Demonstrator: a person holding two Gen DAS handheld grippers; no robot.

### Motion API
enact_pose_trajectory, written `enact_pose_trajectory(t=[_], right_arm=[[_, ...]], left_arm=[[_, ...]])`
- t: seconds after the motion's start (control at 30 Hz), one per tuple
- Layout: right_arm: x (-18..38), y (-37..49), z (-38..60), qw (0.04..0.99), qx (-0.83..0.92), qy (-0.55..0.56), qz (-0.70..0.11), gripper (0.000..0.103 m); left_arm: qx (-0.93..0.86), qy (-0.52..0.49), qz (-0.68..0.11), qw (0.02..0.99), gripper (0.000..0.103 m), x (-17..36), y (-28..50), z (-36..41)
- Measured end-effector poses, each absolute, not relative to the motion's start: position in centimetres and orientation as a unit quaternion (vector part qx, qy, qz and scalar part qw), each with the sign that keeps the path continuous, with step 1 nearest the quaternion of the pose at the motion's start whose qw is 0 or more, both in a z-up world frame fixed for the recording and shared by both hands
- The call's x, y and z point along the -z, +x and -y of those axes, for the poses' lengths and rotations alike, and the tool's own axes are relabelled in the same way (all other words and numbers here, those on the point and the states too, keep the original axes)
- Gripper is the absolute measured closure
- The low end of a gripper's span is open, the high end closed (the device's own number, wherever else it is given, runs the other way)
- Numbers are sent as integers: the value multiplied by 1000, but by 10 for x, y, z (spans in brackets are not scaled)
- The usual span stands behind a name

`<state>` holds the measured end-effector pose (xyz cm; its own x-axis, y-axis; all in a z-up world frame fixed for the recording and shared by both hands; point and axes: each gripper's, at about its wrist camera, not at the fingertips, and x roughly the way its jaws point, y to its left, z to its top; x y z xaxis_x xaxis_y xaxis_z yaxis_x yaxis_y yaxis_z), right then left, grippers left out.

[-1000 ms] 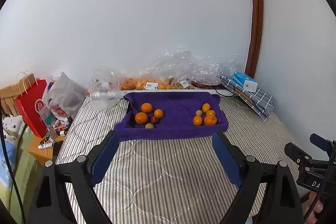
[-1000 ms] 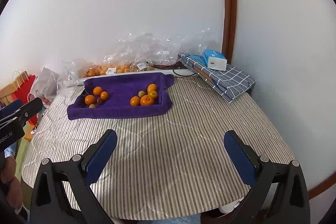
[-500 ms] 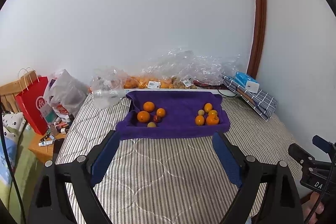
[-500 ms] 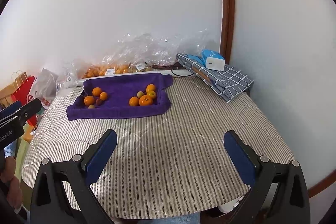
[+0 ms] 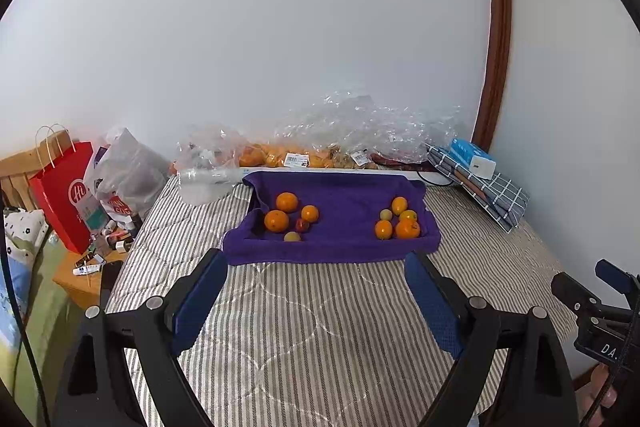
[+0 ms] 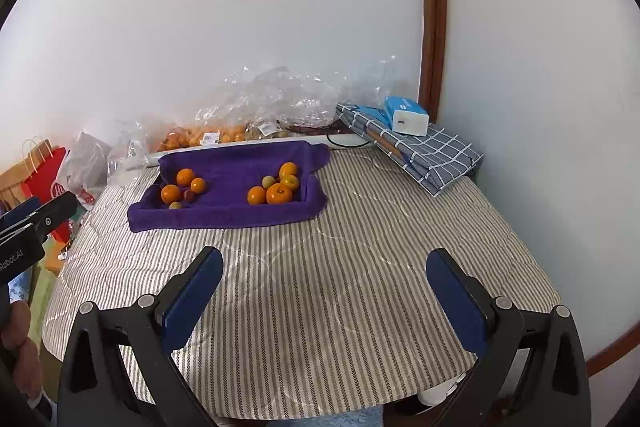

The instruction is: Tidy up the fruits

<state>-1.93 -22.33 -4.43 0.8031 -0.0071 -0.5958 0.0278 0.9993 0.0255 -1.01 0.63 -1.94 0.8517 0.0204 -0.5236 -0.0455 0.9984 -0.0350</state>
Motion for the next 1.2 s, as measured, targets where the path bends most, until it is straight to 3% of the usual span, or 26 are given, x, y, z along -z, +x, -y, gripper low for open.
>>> enact_pose_trajectory(t=[1.2], right_arm=[[44, -21, 225, 950, 11, 20, -312, 2]], left_arm=[[-10, -31, -269, 963, 13, 18, -15, -6]])
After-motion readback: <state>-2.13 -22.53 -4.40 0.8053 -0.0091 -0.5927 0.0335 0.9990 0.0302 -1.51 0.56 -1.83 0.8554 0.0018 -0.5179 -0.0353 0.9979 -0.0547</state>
